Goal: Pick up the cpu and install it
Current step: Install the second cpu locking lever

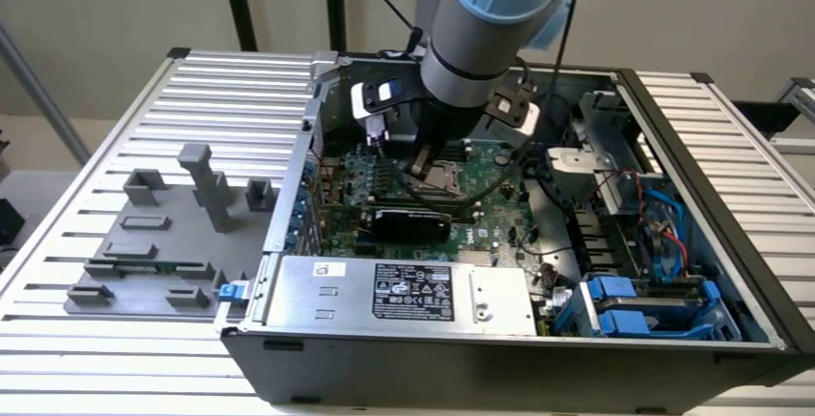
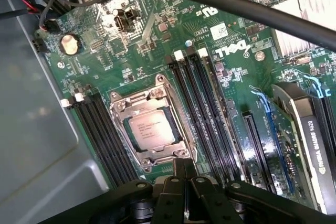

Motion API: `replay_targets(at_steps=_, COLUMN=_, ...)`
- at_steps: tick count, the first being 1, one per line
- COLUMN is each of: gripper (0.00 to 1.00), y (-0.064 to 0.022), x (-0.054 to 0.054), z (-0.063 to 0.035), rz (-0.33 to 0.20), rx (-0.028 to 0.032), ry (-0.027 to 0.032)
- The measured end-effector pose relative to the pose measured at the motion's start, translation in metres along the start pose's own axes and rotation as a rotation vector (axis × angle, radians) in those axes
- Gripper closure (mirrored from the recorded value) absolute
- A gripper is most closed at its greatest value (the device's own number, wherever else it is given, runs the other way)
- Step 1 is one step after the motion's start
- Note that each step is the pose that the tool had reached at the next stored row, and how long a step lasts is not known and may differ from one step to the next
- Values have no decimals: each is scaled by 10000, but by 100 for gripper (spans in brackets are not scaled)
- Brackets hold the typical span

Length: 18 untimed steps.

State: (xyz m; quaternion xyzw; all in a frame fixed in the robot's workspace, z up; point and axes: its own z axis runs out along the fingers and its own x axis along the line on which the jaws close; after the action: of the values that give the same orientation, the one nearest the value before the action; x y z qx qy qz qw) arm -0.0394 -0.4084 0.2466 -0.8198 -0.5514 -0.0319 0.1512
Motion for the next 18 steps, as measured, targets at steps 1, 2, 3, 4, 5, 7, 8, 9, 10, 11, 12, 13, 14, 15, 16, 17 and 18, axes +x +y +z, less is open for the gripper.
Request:
replay_targets(at_steps=1, gripper=89, y=-8, x=-12, z=-1, rz=0, rx=0, ry=-1)
replay_targets(at_steps=2, gripper=89, y=-18, x=-24, z=0, rz=0, rx=0, ry=-1)
replay_targets(at_steps=3, gripper=89, y=-27, x=-31, z=2, rz=2, rx=-1, ry=1)
replay_targets(at_steps=4, gripper=89, y=-36, x=-37, z=6, rz=3, rx=-1, ry=3)
replay_targets(at_steps=5, gripper=89, y=-43, x=-43, z=9, rz=5, rx=-1, ry=3)
replay_targets(at_steps=7, gripper=89, y=-59, x=-54, z=16, rz=9, rx=-2, ry=1)
replay_targets(at_steps=8, gripper=89, y=-67, x=-60, z=19, rz=11, rx=-1, ry=1)
replay_targets(at_steps=9, gripper=89, y=-73, x=-65, z=23, rz=13, rx=1, ry=2)
replay_targets(at_steps=10, gripper=89, y=-80, x=-69, z=27, rz=14, rx=2, ry=1)
replay_targets(at_steps=11, gripper=89, y=-84, x=-73, z=32, rz=17, rx=3, ry=1)
replay_targets(at_steps=12, gripper=89, y=-87, x=-76, z=39, rz=20, rx=2, ry=1)
replay_targets(at_steps=13, gripper=89, y=-89, x=-80, z=48, rz=23, rx=1, ry=-1)
replay_targets(at_steps=14, gripper=89, y=-89, x=-84, z=61, rz=26, rx=0, ry=-5)
replay_targets(at_steps=15, gripper=89, y=-89, x=-89, z=75, rz=29, rx=-2, ry=-9)
replay_targets(at_steps=16, gripper=89, y=-89, x=-94, z=91, rz=32, rx=-6, ry=-16)
replay_targets(at_steps=17, gripper=89, y=-89, x=-99, z=108, rz=35, rx=-10, ry=-23)
replay_targets(at_steps=18, gripper=89, y=-90, x=-103, z=119, rz=38, rx=-13, ry=-27)
